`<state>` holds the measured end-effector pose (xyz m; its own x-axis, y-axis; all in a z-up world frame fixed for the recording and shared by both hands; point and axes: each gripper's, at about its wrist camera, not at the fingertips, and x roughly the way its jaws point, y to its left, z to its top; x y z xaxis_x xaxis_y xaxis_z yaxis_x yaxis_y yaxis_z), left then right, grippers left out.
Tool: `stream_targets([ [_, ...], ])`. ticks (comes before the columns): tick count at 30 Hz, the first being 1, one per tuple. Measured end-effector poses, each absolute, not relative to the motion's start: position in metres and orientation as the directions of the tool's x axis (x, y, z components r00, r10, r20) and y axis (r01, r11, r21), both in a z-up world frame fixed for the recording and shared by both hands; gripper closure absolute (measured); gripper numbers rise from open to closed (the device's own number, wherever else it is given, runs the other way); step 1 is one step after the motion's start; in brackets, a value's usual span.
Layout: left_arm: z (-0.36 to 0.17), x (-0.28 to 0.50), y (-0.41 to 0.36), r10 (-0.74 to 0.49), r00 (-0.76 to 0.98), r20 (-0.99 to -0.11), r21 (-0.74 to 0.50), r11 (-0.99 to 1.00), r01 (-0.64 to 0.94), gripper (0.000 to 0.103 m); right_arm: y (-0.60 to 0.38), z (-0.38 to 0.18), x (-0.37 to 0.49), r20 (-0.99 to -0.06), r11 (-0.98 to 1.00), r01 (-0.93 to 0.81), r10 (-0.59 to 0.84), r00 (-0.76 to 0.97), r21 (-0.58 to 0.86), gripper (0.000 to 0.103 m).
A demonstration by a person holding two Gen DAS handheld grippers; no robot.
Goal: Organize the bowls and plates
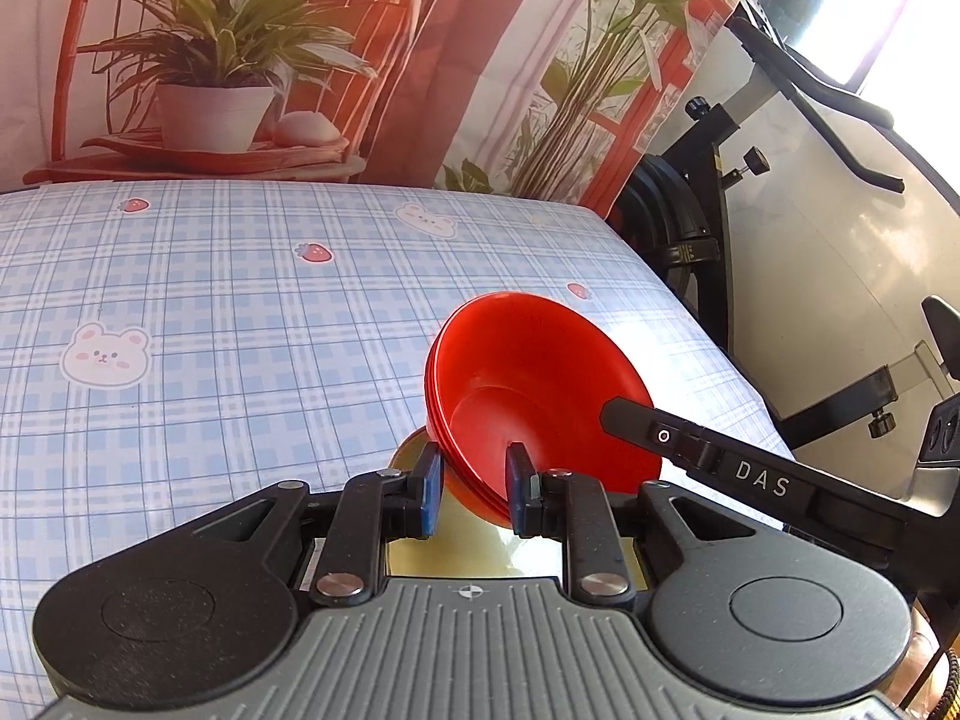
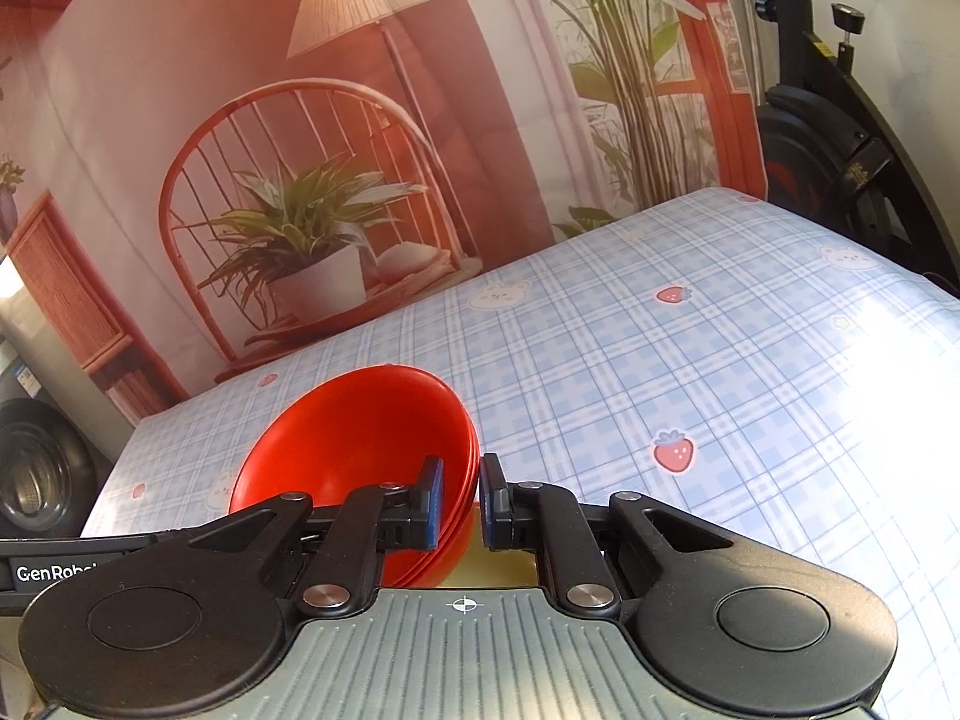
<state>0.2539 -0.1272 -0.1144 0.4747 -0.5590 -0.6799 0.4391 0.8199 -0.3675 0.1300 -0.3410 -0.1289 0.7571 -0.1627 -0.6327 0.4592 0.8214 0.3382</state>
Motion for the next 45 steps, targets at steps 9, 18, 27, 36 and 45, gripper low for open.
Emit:
stream_targets([
  [9,-0.127,0.24,-0.12,-0.559,0.442,-0.702,-0.378,0.818,0.433,0.079,-0.334,-0.137,0.119,-0.664,0.821,0.459,-0.136,0.735,0.34,0.091],
  [18,-0.136,0.235,-0.117,-0.554,0.422,-0.718,-0.388,0.821,0.419,0.079,-0.332,-0.144,0.119,-0.685,0.814,0.466,-0.119,0.718,0.346,0.091],
  [27,-0.14,0.235,-0.115,-0.562,0.452,-0.693,-0.403,0.822,0.403,0.079,-0.329,-0.147,0.119,-0.676,0.816,0.467,-0.133,0.724,0.34,0.091],
  [36,-0.138,0.236,-0.113,-0.538,0.489,-0.686,-0.383,0.839,0.386,0.078,-0.326,-0.151,0.128,-0.67,0.825,0.456,-0.132,0.731,0.334,0.091],
  [45,-0.132,0.234,-0.114,-0.51,0.509,-0.694,-0.346,0.855,0.386,0.076,-0.327,-0.149,0.127,-0.667,0.827,0.45,-0.128,0.734,0.337,0.085],
])
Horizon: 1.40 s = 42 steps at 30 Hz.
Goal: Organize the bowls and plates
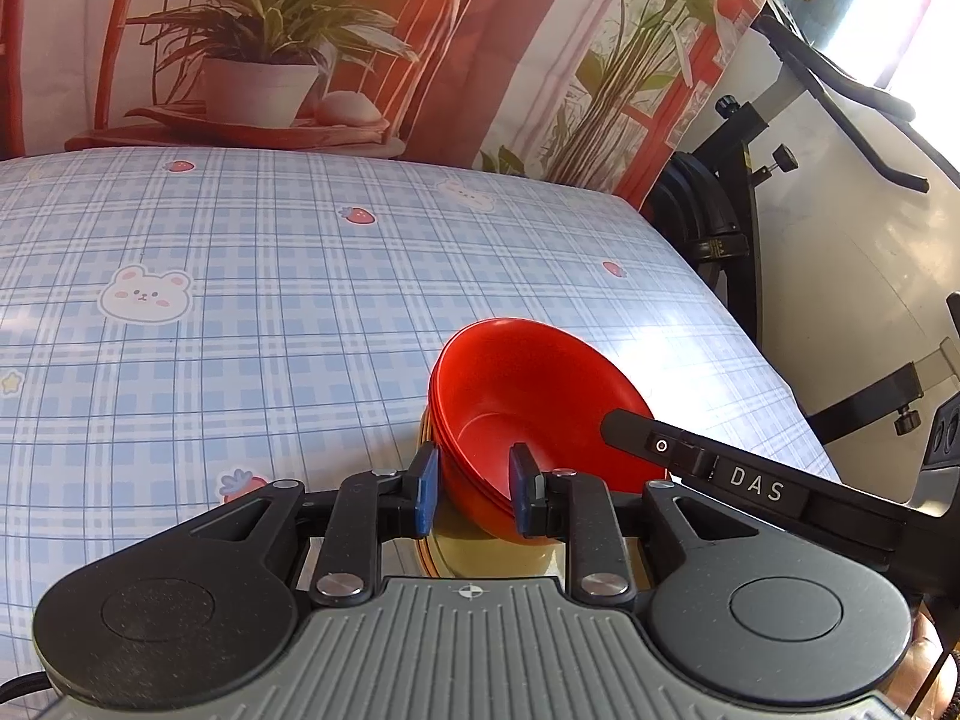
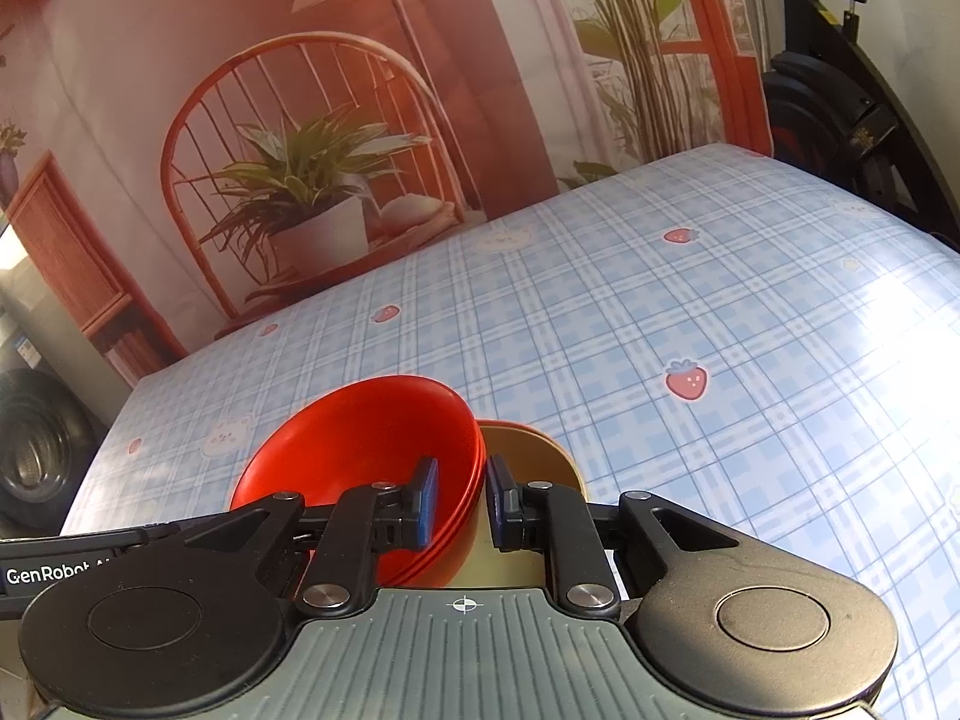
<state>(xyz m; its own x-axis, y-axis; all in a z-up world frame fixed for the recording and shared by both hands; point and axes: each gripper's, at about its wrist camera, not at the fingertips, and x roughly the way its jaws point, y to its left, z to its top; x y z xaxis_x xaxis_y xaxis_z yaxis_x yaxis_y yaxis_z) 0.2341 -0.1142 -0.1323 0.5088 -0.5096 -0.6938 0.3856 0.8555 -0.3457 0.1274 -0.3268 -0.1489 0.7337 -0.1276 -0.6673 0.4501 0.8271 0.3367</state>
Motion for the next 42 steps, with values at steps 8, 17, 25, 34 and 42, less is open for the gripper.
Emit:
stream_targets([
  [8,-0.118,0.227,-0.109,-0.479,0.547,-0.687,-0.307,0.873,0.379,0.069,-0.324,-0.133,0.121,-0.64,0.844,0.429,-0.14,0.755,0.322,0.078],
  [17,-0.09,0.209,-0.102,-0.41,0.628,-0.661,-0.219,0.906,0.361,0.069,-0.316,-0.104,0.11,-0.588,0.869,0.394,-0.157,0.793,0.299,0.072],
  [25,-0.048,0.18,-0.093,-0.328,0.738,-0.59,-0.119,0.939,0.322,0.065,-0.301,-0.061,0.092,-0.527,0.901,0.352,-0.176,0.832,0.254,0.055],
  [34,0.004,0.13,-0.074,-0.294,0.839,-0.458,-0.053,0.951,0.305,0.025,-0.272,0.01,0.067,-0.408,0.946,0.269,-0.176,0.896,0.183,0.017],
  [42,0.057,0.077,-0.056,-0.236,0.91,-0.342,-0.027,0.97,0.241,0.015,-0.245,0.064,0.038,-0.341,0.965,0.23,-0.175,0.924,0.128,0.0],
])
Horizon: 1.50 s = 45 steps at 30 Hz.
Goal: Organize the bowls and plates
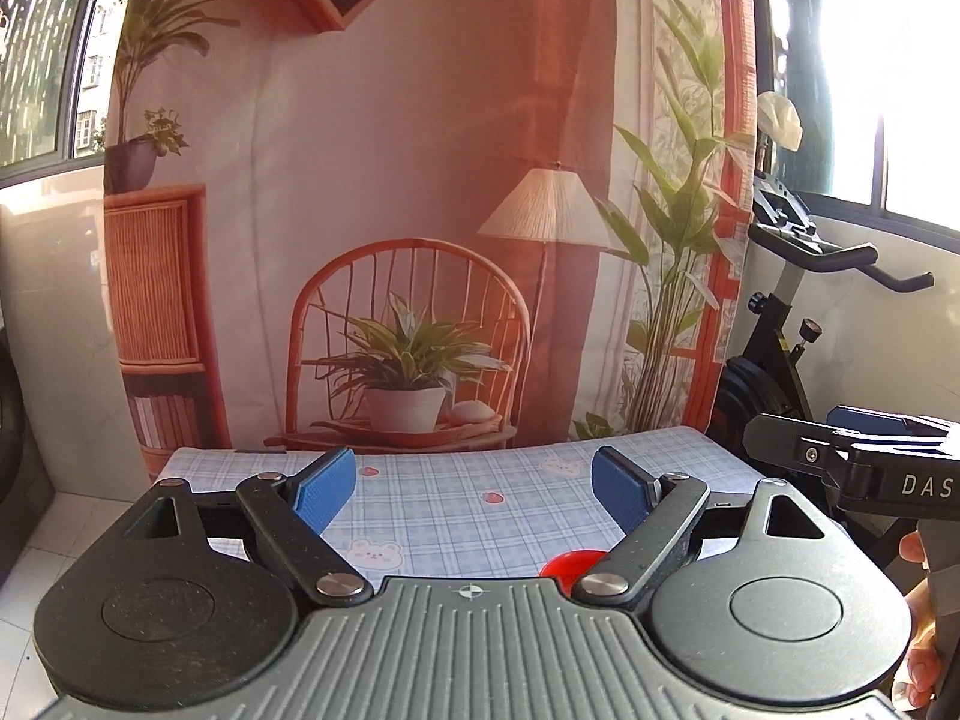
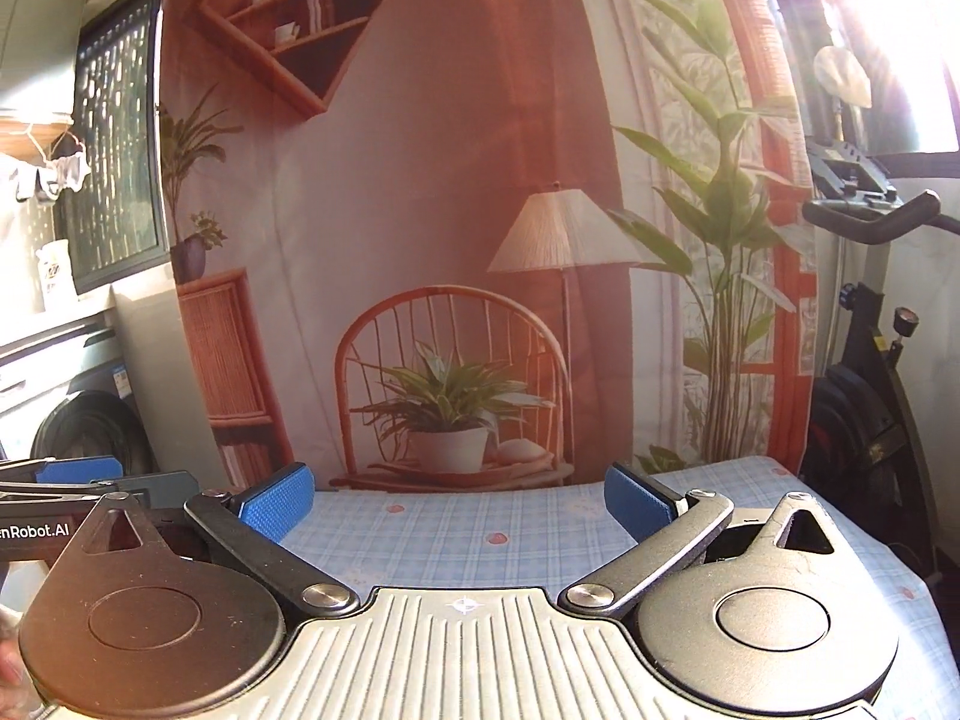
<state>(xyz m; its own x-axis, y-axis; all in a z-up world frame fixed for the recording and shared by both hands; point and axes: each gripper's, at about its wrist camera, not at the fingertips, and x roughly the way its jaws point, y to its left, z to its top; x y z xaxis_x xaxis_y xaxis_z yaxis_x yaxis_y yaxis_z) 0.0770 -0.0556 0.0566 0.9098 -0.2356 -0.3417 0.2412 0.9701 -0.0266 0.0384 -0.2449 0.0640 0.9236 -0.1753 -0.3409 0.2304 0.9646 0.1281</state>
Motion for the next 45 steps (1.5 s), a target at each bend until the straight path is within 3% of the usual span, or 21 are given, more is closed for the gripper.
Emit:
stream_targets([
  [8,0.094,0.027,-0.051,-0.121,0.968,-0.221,0.076,0.987,0.141,0.009,-0.224,0.097,0.017,-0.29,0.968,0.232,-0.195,0.937,0.096,0.0],
  [45,0.103,0.021,-0.04,-0.123,0.96,-0.251,0.018,0.991,0.131,0.009,-0.221,0.105,0.004,-0.282,0.965,0.243,-0.206,0.937,0.101,0.0],
])
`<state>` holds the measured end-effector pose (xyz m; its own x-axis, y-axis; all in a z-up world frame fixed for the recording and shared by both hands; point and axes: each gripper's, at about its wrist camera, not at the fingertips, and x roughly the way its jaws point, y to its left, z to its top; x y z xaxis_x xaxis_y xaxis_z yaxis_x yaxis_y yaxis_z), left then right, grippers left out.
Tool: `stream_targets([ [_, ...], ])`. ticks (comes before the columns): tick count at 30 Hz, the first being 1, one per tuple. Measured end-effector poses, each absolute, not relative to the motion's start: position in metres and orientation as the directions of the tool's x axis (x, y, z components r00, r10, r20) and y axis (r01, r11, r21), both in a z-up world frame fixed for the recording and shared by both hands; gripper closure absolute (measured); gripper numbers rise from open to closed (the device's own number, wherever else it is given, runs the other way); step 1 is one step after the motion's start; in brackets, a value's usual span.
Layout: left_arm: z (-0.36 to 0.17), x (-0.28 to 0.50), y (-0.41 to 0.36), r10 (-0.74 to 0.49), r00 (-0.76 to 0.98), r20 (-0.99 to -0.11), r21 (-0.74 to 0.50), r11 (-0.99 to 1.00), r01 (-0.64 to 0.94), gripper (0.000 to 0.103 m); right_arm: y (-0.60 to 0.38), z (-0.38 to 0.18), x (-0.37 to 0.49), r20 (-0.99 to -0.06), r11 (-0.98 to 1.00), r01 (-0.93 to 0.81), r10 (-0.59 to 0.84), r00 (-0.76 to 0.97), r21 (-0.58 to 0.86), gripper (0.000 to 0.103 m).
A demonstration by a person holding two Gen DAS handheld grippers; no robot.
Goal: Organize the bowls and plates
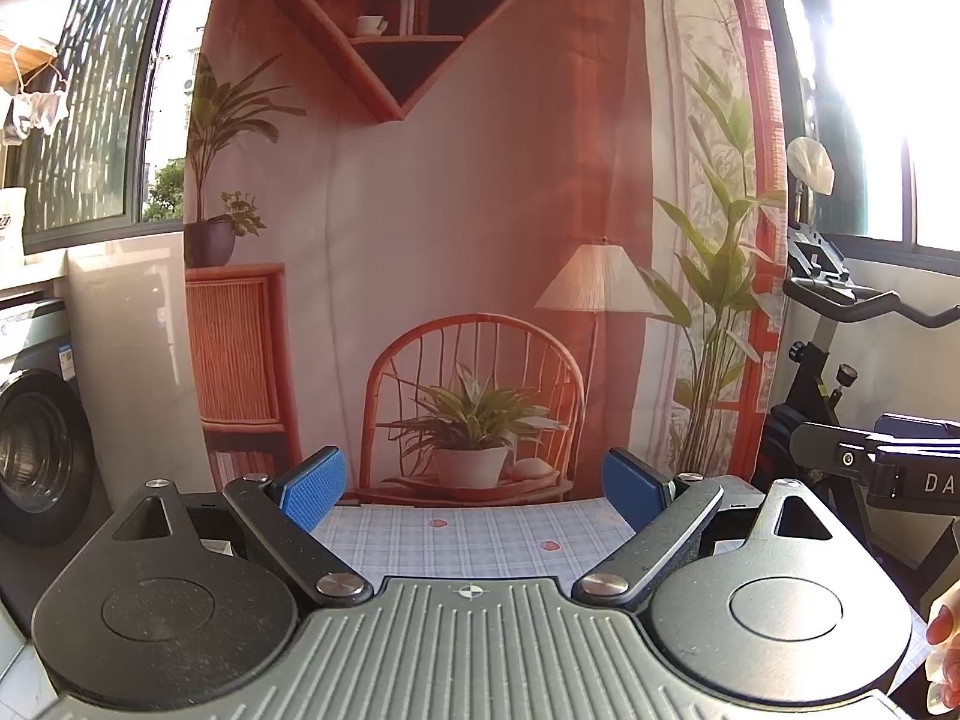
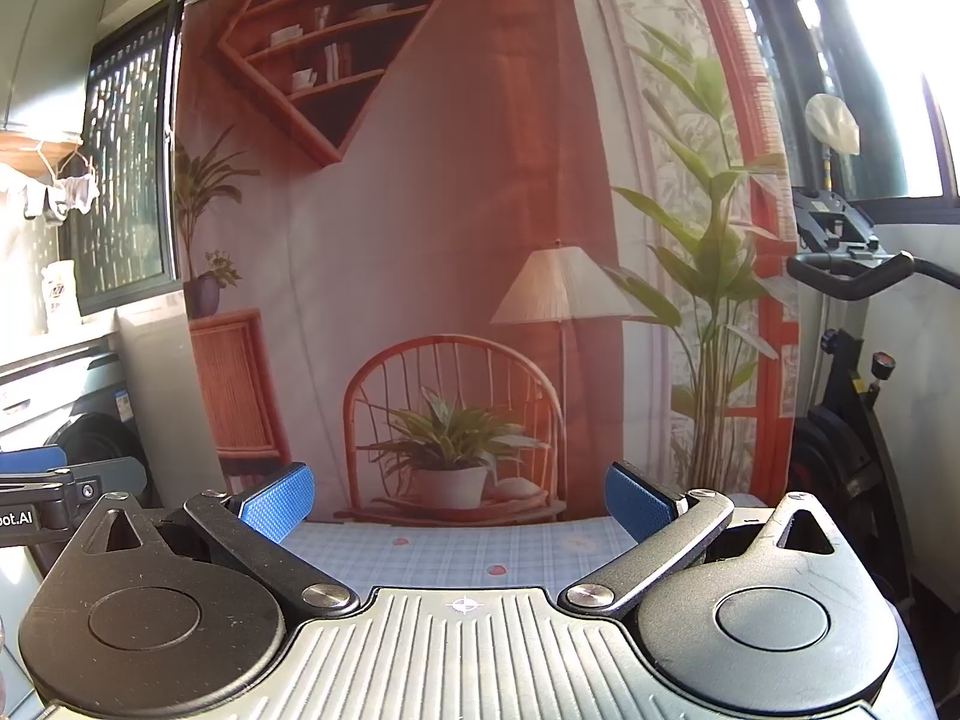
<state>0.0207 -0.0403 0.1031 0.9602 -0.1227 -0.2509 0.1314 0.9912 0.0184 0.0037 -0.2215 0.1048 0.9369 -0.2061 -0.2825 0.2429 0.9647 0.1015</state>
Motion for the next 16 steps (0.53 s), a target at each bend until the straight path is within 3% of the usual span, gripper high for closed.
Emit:
stream_targets([
  [16,0.1012,0.0234,-0.0388,-0.119,0.956,-0.269,0.001,0.992,0.124,0.009,-0.2229,0.1016,0.0033,-0.287,0.964,0.246,-0.208,0.935,0.102,0.0],
])
